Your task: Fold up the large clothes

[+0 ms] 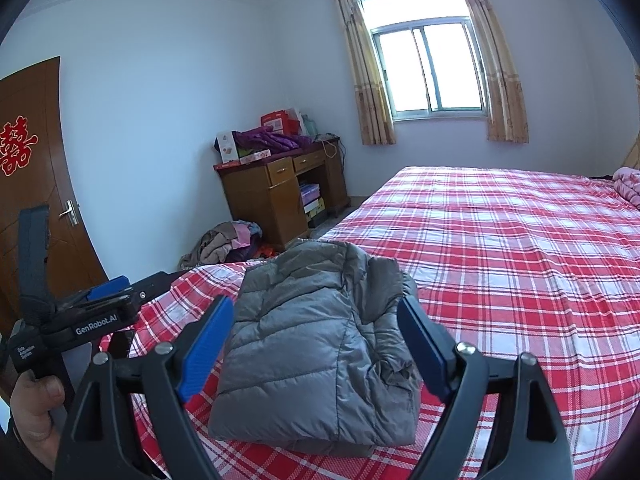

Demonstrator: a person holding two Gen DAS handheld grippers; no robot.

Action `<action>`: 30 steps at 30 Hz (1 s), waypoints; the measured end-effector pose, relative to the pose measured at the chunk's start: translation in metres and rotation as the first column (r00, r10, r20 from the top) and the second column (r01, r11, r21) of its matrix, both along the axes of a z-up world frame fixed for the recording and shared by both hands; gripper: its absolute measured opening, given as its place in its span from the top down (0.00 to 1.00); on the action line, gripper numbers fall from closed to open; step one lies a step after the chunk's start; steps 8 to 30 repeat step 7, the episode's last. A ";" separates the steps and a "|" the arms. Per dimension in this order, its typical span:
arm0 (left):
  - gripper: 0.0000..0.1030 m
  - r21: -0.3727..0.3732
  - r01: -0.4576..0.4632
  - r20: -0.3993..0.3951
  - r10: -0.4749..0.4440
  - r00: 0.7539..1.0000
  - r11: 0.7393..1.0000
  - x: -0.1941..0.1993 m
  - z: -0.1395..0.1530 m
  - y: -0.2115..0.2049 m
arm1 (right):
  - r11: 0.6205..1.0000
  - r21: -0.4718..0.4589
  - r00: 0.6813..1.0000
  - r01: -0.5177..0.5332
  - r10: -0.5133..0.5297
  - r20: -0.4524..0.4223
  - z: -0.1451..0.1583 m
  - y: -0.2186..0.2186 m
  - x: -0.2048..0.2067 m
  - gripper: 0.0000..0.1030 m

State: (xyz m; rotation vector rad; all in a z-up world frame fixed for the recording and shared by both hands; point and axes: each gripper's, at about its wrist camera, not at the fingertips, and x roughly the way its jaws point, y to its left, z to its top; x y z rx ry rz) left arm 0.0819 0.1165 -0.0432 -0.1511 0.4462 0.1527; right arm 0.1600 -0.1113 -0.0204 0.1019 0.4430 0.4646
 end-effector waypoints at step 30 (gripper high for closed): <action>0.08 0.019 0.012 -0.005 -0.012 1.000 1.000 0.002 -0.002 -0.004 | 1.000 -0.007 1.000 -0.002 0.002 -0.011 -0.003 0.000 0.002 0.16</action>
